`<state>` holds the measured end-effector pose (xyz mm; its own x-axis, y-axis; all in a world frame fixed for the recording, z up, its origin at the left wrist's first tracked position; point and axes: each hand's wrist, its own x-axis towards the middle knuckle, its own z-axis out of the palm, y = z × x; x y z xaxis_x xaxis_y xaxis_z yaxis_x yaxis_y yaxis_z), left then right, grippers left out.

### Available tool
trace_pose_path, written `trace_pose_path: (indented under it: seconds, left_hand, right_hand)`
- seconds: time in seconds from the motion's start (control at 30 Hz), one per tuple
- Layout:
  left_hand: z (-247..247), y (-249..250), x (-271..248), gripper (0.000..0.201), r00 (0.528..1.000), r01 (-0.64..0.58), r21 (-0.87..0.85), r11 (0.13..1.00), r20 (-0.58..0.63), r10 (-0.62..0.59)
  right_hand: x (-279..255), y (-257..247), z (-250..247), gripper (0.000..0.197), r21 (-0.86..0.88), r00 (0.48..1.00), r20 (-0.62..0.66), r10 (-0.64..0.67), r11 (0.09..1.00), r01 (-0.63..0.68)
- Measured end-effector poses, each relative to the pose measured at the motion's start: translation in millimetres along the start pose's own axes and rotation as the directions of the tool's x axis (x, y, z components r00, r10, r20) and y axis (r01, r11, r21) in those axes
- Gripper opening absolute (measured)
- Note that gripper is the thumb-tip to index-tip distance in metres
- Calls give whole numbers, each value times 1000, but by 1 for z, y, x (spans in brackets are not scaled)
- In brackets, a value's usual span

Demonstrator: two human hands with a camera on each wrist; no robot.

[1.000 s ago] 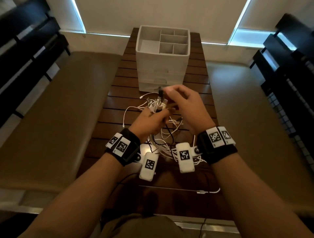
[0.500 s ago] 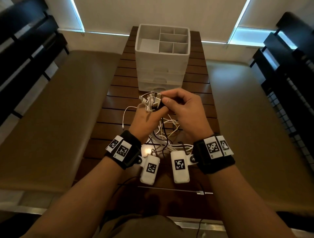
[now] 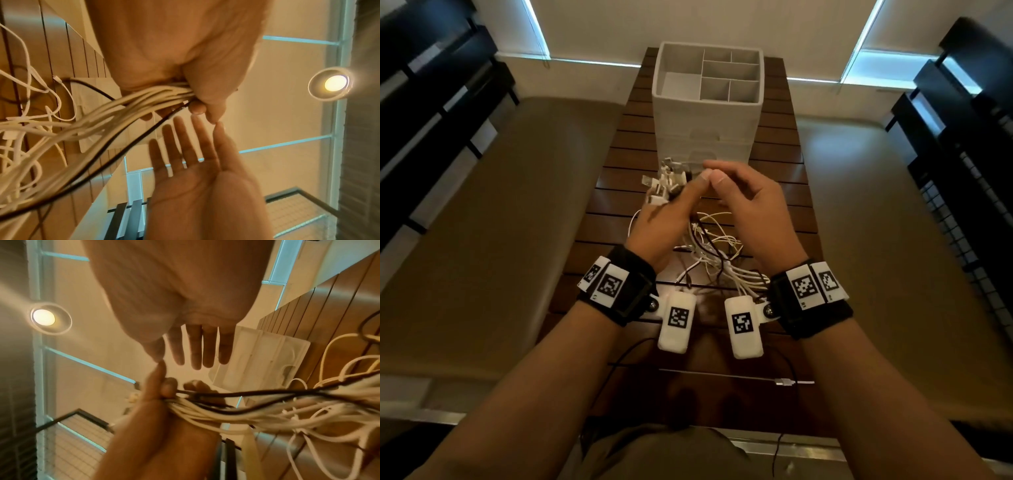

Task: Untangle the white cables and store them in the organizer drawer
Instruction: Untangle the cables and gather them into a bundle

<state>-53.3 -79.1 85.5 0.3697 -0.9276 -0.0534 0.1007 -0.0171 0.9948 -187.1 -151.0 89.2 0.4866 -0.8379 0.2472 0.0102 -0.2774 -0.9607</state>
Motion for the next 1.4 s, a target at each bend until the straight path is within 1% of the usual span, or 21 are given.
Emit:
trace_pose_path:
  seconds: [0.07,0.1,0.2,0.27,0.33,0.43,0.53,0.6,0.67,0.73,0.77,0.8,0.87,0.93,1.0,1.03,1.1,1.2,1.23,1.3,1.4]
  left_hand:
    - [-3,5,2,47,993,46,-88,995,110,-36]
    - [-3,7,3,48,986,69,-142,987,158,-46]
    - [3,15,2,50,981,113,-277,954,182,-63]
    - [5,15,0,52,983,88,-341,936,181,-26]
    - [0,14,-1,54,986,94,-435,895,167,-22]
    - [-13,14,2,56,988,137,-570,810,132,-74]
    - [-23,21,2,57,993,118,-548,828,76,-92]
    - [-27,28,-1,58,994,105,-495,863,61,-86]
    - [-29,32,-5,57,996,85,-429,899,54,-68]
    - [-30,34,-6,59,997,72,-366,928,51,-57]
    - [-31,32,-7,59,997,74,-340,938,49,-61]
    - [-30,30,-8,59,997,81,-323,943,44,-70]
    - [-29,24,-11,58,995,103,-320,942,38,-95]
    - [-27,17,-14,59,991,132,-337,932,36,-127]
    - [-24,11,-17,58,988,152,-346,926,49,-144]
    - [-24,9,-19,57,987,160,-342,926,60,-149]
    - [-25,5,-21,54,985,172,-323,931,76,-155]
    - [-29,0,-21,52,983,182,-306,935,72,-168]
    - [-30,-1,-20,51,983,186,-298,936,69,-173]
    - [-27,-4,-18,51,980,197,-279,940,73,-184]
    - [-19,-8,-16,52,978,205,-244,948,73,-193]
  right_hand:
    - [-4,7,1,42,50,991,114,66,996,-72]
    - [-8,12,4,46,59,977,192,97,992,-110]
    - [-23,27,12,37,-172,909,369,194,975,-138]
    - [-31,35,15,44,-288,876,422,235,951,-117]
    - [-34,41,14,44,-321,871,448,204,946,-57]
    - [-36,56,11,21,-365,886,444,138,930,38]
    - [-40,76,2,23,-571,935,342,89,810,132]
    - [-43,87,-11,20,-678,950,282,133,729,99]
    - [-48,88,-24,26,-660,902,325,284,751,1]
    - [-52,80,-31,41,-586,773,463,433,804,-100]
    - [-51,75,-36,45,-546,752,484,448,826,-141]
    - [-46,72,-41,44,-510,793,437,425,843,-171]
    - [-24,76,-53,36,-497,942,143,305,845,-199]
    - [1,91,-67,35,-612,967,-86,238,754,-240]
    - [17,108,-75,56,-708,930,-58,362,642,-294]
    - [21,116,-75,65,-729,886,-12,463,603,-325]
    - [23,129,-73,62,-762,832,37,553,555,-335]
    - [29,129,-68,10,-794,897,6,441,548,-264]
    - [31,123,-68,3,-777,928,-15,372,580,-245]
    - [36,112,-67,5,-693,978,-66,199,696,-188]
    - [42,89,-64,6,-617,996,-92,3,785,-60]
